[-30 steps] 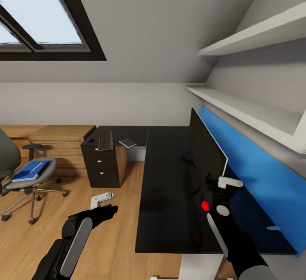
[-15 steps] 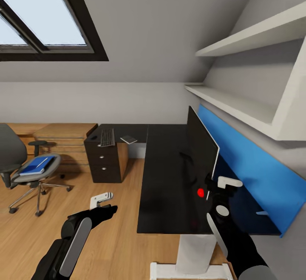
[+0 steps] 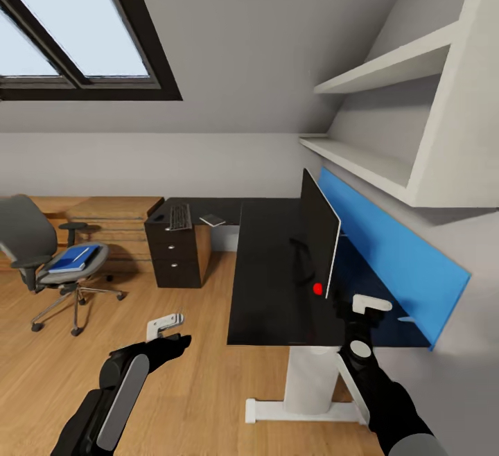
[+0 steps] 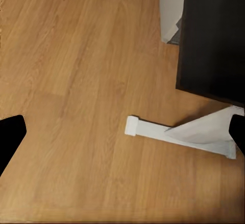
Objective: In the bedroom, organize the workspace by keeping the computer under the desk, ensuring the monitor is on the desk, placing the keyboard on the desk next to the monitor, placing the mouse on the desk next to the keyboard, moving the folder from the swivel chair onto the desk next to the mouse, stacking the notebook on top of the folder with the pen on top of the notebook, and positioning the swivel chair next to the desk.
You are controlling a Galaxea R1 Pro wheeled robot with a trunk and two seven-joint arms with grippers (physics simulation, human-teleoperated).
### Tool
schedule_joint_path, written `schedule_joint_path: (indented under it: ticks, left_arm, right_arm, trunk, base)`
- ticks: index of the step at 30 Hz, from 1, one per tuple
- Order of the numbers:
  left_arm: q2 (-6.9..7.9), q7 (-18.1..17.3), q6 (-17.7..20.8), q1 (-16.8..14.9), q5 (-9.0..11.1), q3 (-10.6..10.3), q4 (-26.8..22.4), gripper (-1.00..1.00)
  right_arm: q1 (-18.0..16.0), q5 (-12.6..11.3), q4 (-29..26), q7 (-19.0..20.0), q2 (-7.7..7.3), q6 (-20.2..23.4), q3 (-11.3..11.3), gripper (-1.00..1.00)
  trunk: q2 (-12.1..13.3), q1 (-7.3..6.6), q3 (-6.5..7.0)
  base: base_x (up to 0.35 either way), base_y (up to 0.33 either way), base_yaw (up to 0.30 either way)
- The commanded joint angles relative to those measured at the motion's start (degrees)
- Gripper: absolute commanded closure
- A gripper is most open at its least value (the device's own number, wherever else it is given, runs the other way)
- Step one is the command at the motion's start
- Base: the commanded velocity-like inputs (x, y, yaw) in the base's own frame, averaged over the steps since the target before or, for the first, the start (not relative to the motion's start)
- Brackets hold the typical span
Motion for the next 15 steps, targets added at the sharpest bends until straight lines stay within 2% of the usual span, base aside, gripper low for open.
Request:
schedule_joint_path:
  ticks: [1,3,4,6,7,8,10,11,12,15]
  left_arm:
    - [0.01,0.5,0.1,0.0,0.6,0.0,0.0,-1.00]
    - [0.10,0.6,0.1,0.0,0.6,0.2,0.1,-1.00]
    - [0.22,0.4,0.1,0.0,0.7,0.3,2.8,-1.00]
    - [0.31,0.3,0.1,0.0,0.7,0.3,5.2,-1.00]
    - [0.45,0.2,0.0,0.0,0.6,0.4,8.1,-1.00]
    - [1.05,0.1,-0.2,0.0,0.4,0.4,14.5,-1.00]
    - [1.45,0.0,-0.8,0.0,0.3,0.4,17.5,-1.00]
    - [1.78,0.0,-2.2,0.0,0.2,0.4,20.3,-1.00]
    - [2.06,-0.1,-5.8,0.0,0.2,0.3,24.4,-1.00]
    - [2.35,-0.2,-13.8,0.0,0.1,0.1,31.3,-1.00]
  right_arm:
    - [-0.1,-0.3,0.3,-0.4,-0.07,-0.6,0.2,-1.00]
    - [-0.1,-0.3,1.1,-0.3,-0.07,-2.0,0.3,-1.00]
    - [-0.1,-0.4,2.1,-0.3,0.06,-2.7,0.3,-1.00]
    - [-0.1,-0.5,2.4,-0.3,0.24,-2.8,0.3,-1.00]
    - [-0.1,-0.5,2.6,-0.3,0.58,-2.9,0.2,-1.00]
    - [-0.1,-1.0,5.2,0.3,1.70,-3.1,0.1,-1.00]
    - [-0.1,-1.4,8.1,0.9,2.32,-3.5,0.1,-1.00]
    - [-0.1,-1.7,11.1,1.5,2.87,-4.3,0.1,-1.00]
    - [-0.1,-1.9,15.0,2.5,3.46,-6.0,0.2,-1.00]
    - [-0.1,-2.0,21.6,4.0,4.25,-9.6,0.2,-1.00]
  trunk:
    - [-0.1,-0.02,-0.10]
    - [-0.1,-0.02,-0.10]
    - [-0.1,-0.02,-0.10]
    - [-0.1,-0.02,-0.10]
    - [-0.1,-0.02,-0.10]
    - [-0.1,-0.02,-0.10]
    - [-0.1,-0.02,-0.10]
    - [-0.1,-0.02,-0.10]
    - [-0.1,-0.02,-0.10]
    - [-0.1,-0.02,-0.10]
  base:
    - [-0.337,0.055,0.000]
    - [-0.327,0.114,0.000]
    - [-0.297,0.192,0.000]
    - [-0.289,0.205,0.000]
    - [-0.276,0.222,0.000]
    - [-0.259,0.244,0.000]
    - [-0.251,0.251,0.000]
    - [-0.239,0.259,0.000]
    - [-0.223,0.269,0.000]
    - [-0.191,0.286,0.000]
